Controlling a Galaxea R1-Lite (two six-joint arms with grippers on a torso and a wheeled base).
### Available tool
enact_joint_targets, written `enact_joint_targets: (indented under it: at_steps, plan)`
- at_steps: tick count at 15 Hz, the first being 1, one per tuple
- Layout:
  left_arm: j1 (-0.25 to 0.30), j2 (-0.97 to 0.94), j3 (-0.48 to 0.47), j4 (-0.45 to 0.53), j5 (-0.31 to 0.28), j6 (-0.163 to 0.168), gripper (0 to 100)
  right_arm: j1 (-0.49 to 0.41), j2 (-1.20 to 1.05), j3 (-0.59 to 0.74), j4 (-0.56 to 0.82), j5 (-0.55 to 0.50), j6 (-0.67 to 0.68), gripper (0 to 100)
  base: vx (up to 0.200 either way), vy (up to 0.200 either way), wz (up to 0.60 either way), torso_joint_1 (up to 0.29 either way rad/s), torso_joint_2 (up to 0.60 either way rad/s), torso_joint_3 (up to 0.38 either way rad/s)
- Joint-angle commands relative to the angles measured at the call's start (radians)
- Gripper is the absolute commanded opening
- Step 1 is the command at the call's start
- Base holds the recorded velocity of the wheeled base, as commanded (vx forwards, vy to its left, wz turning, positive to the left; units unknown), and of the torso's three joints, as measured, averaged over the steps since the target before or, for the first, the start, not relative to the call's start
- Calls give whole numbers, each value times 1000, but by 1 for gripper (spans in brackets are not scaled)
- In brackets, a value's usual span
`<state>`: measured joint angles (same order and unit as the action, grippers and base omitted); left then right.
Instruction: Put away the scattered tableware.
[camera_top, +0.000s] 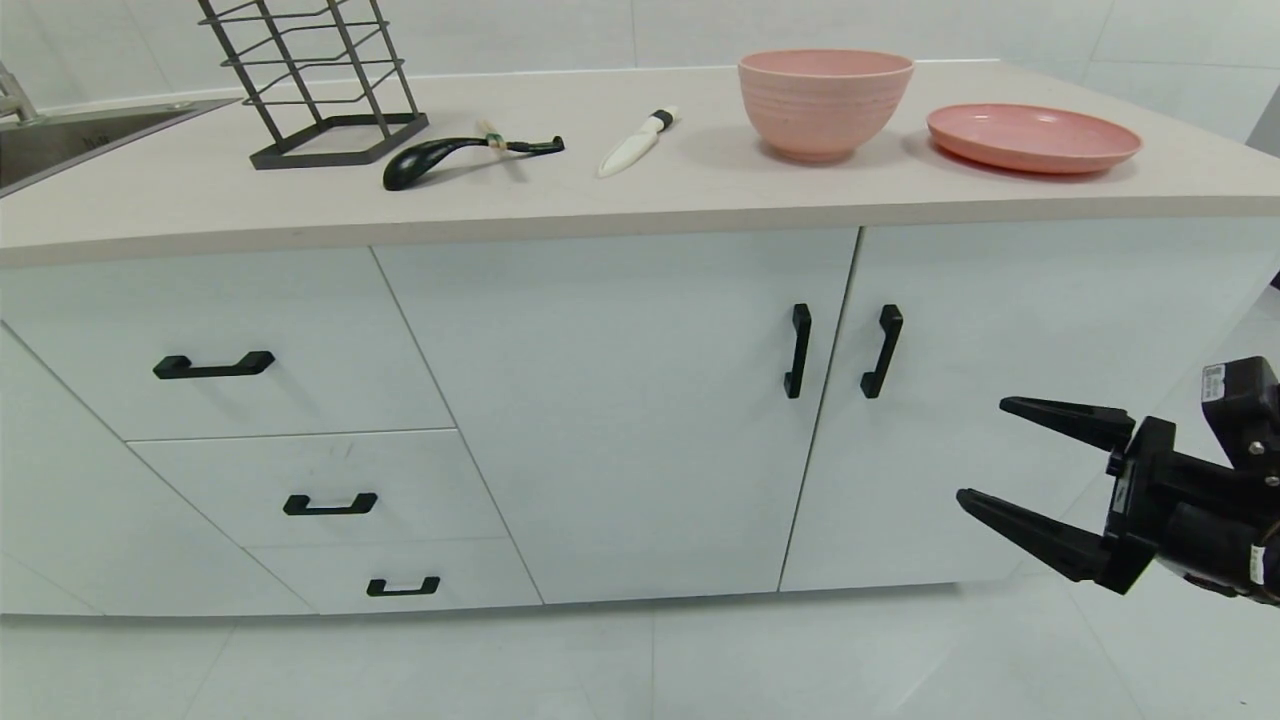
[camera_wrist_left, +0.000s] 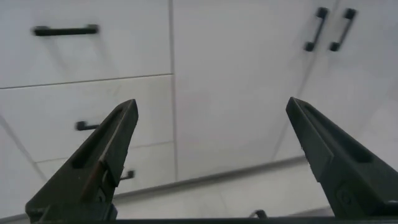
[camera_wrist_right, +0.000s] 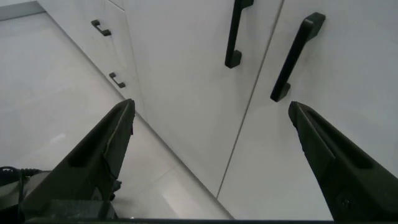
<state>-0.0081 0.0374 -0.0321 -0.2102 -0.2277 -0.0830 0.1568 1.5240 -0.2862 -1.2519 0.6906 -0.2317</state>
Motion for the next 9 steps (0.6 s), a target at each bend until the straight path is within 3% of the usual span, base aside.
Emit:
enact_joint_targets:
  at_steps: [1,3,4,5,7,8,9]
  plan:
    - [-43,266,-118,18,-134,-32,100,15,64,-33,-4,1,0,100,0,0,0,0,0,0]
    - [-81,401,-164,-40,-182,-32,100,17,70,-34,-9,1,0,100,0,0,0,0,0,0]
    - [-162,614,-193,-209,-243,-12,100,15,84,-51,-9,1,0,100,0,0,0,0,0,0]
    - [-193,679,-196,-278,-265,2,100,15,88,-56,-11,1,0,100,0,0,0,0,0,0]
    - [-340,963,-193,-604,-437,91,100,17,113,-82,-14,1,0,100,0,0,0,0,0,0]
    - [-354,1065,-200,-689,-487,132,100,15,125,-94,-14,1,0,100,0,0,0,0,0,0]
    - [-355,1202,-221,-788,-542,215,100,13,139,-105,-20,1,0,100,0,0,0,0,0,0]
